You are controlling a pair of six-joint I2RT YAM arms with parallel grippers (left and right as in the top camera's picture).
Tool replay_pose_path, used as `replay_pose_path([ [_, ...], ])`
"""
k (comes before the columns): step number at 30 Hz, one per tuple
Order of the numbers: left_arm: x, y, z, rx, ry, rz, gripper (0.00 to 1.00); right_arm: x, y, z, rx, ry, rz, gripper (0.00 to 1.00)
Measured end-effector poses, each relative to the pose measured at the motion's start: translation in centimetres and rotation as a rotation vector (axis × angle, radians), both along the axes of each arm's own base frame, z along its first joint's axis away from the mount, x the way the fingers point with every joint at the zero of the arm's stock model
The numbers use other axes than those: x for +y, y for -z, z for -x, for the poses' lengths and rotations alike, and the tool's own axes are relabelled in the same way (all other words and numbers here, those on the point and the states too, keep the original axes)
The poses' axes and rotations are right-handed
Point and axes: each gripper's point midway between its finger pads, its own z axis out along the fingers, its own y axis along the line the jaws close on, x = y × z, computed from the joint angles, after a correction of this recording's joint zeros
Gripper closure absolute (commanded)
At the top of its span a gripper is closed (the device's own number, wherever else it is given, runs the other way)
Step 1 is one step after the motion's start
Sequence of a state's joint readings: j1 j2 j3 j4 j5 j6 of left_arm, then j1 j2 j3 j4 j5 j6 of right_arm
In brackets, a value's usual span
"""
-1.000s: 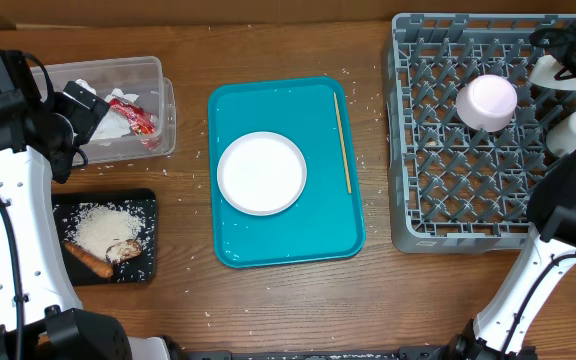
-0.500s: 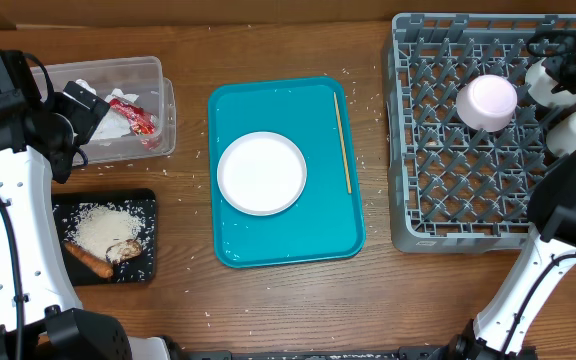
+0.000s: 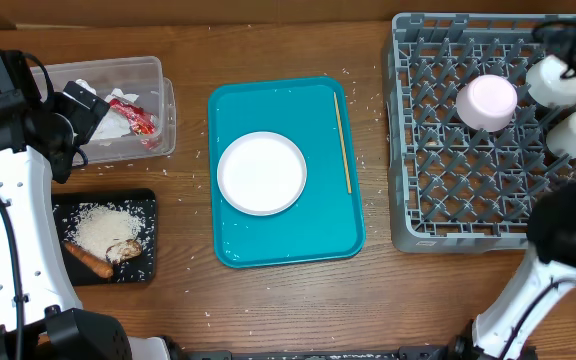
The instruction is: Sort waste into correct bins and load items into the dishwasher
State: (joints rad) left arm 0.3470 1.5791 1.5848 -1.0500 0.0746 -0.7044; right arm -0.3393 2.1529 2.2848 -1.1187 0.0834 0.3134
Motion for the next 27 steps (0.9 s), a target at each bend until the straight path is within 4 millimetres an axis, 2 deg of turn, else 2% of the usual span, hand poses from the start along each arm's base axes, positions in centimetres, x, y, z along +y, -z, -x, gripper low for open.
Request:
replay_pose_path([
  [1, 0.0, 0.0, 0.0, 0.000, 0.000, 0.000, 0.00, 2.3, -3.1, 0.0, -0.068, -0.058, -0.025, 0.08],
  [2, 0.0, 0.0, 0.0, 0.000, 0.000, 0.000, 0.00, 4.7, -5.5, 0.2, -0.124, -0.122, -0.056, 0.06],
  [3, 0.0, 0.0, 0.0, 0.000, 0.000, 0.000, 0.00, 8.0, -8.6, 0.7, -0.193, -0.217, -0.101, 0.06],
  [5, 0.0, 0.0, 0.0, 0.000, 0.000, 0.000, 0.00, 13.5, -12.8, 1.8, -0.285, -0.389, -0.169, 0.06],
  [7, 0.0, 0.0, 0.0, 0.000, 0.000, 0.000, 0.00, 18.6, -15.4, 3.1, -0.339, -0.561, -0.227, 0.06],
  [9, 0.0, 0.0, 0.0, 0.000, 0.000, 0.000, 0.00, 23.2, -16.0, 4.4, -0.332, -0.704, -0.282, 0.06],
  [10, 0.0, 0.0, 0.0, 0.000, 0.000, 0.000, 0.00, 25.4, -15.3, 5.0, -0.298, -0.758, -0.303, 0.06],
  [11, 0.0, 0.0, 0.0, 0.000, 0.000, 0.000, 0.00, 26.7, -14.7, 5.2, -0.273, -0.785, -0.314, 0.06],
  [13, 0.0, 0.0, 0.0, 0.000, 0.000, 0.000, 0.00, 29.8, -11.9, 5.5, -0.175, -0.836, -0.316, 0.07],
  [17, 0.0, 0.0, 0.0, 0.000, 0.000, 0.000, 0.00, 35.1, -4.5, 5.7, 0.048, -0.890, -0.246, 0.07],
  [21, 0.0, 0.0, 0.0, 0.000, 0.000, 0.000, 0.00, 38.7, 2.7, 6.2, 0.240, -0.903, -0.132, 0.08],
  [22, 0.0, 0.0, 0.0, 0.000, 0.000, 0.000, 0.00, 39.4, 4.3, 6.4, 0.278, -0.909, -0.113, 0.12],
  [25, 0.0, 0.0, 0.0, 0.000, 0.000, 0.000, 0.01, 41.1, 9.1, 6.8, 0.385, -0.923, -0.068, 0.35],
  [27, 0.0, 0.0, 0.0, 0.000, 0.000, 0.000, 0.00, 41.6, 11.6, 6.9, 0.438, -0.920, -0.052, 0.39],
])
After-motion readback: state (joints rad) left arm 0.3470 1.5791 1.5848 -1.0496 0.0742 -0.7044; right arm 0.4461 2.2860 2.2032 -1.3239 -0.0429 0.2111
